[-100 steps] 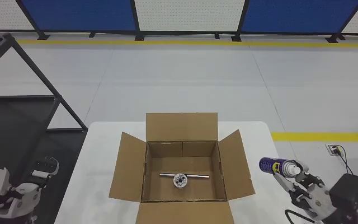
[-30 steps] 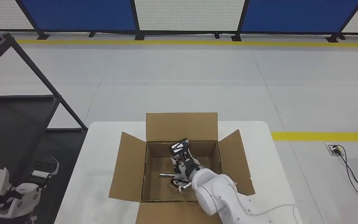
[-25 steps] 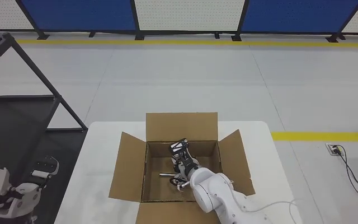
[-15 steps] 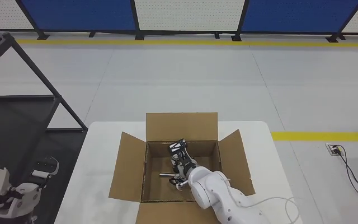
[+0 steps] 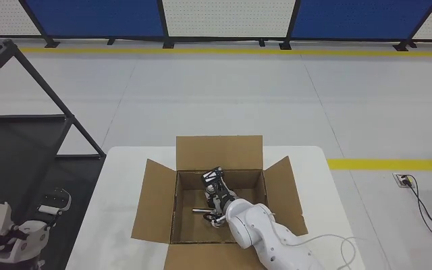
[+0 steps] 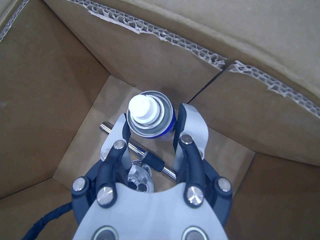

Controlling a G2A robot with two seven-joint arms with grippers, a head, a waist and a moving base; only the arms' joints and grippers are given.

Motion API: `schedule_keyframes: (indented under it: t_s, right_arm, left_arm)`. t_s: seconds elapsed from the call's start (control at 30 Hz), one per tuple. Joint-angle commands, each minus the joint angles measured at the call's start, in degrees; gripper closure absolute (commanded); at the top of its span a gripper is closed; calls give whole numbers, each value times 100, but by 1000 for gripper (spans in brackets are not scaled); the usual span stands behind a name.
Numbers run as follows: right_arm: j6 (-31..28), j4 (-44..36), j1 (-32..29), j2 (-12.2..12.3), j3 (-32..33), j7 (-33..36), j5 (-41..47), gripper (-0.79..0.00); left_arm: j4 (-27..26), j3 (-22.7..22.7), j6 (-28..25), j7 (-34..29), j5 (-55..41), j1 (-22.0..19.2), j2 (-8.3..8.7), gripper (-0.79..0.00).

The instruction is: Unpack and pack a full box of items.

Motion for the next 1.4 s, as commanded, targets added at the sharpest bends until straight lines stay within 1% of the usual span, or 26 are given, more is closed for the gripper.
schedule_keyframes:
  t_s: [0.0, 0.03, 0.1, 0.2, 0.27, 0.3, 0.43, 0.7, 0.8, 0.9, 1.0, 1.03, 1.1, 1.37]
  right_arm:
    - [-33, -32, -31, -6, 38, -10, -38, -529]
    - [-50, -50, -48, -8, 61, -7, -59, -594]
    - [-71, -99, -89, -8, 102, 2, -121, -640]
    - [-66, -268, -196, 5, 206, -5, -208, -680]
    - [-64, -542, -333, 40, 319, 9, -314, -776]
    - [-59, -721, -428, 70, 396, 27, -395, -785]
    - [-110, -1693, -976, 229, 808, 143, -770, -785]
    - [-723, -3711, -2265, 519, 1642, 203, -1342, -785]
    - [-971, -4516, -2766, 603, 1984, -21, -1419, -785]
    - [-870, -5243, -3395, 660, 2469, -508, -1237, -785]
    - [-953, -5810, -3964, 710, 2941, -867, -982, -785]
    - [-967, -5973, -4146, 720, 3091, -1001, -821, -785]
    - [-520, -6017, -4429, 699, 3429, -1438, -362, -785]
    - [-520, -6017, -4429, 699, 3429, -1438, -362, -785]
  left_arm:
    - [0, 0, 0, 0, 0, 0, 0, -785]
    - [0, 0, 0, 0, 0, 0, 0, -785]
    - [0, 0, 0, 0, 0, 0, 0, -785]
    - [0, 0, 0, 0, 0, 0, 0, -785]
    - [0, 0, 0, 0, 0, 0, 0, -785]
    - [0, 0, 0, 0, 0, 0, 0, -785]
    - [0, 0, 0, 0, 0, 0, 0, -785]
    - [0, 0, 0, 0, 0, 0, 0, -785]
    - [0, 0, 0, 0, 0, 0, 0, -785]
    - [0, 0, 0, 0, 0, 0, 0, -785]
    - [0, 0, 0, 0, 0, 0, 0, -785]
    - [0, 0, 0, 0, 0, 0, 0, -785]
    - [0, 0, 0, 0, 0, 0, 0, -785]
    - [0, 0, 0, 0, 0, 0, 0, -785]
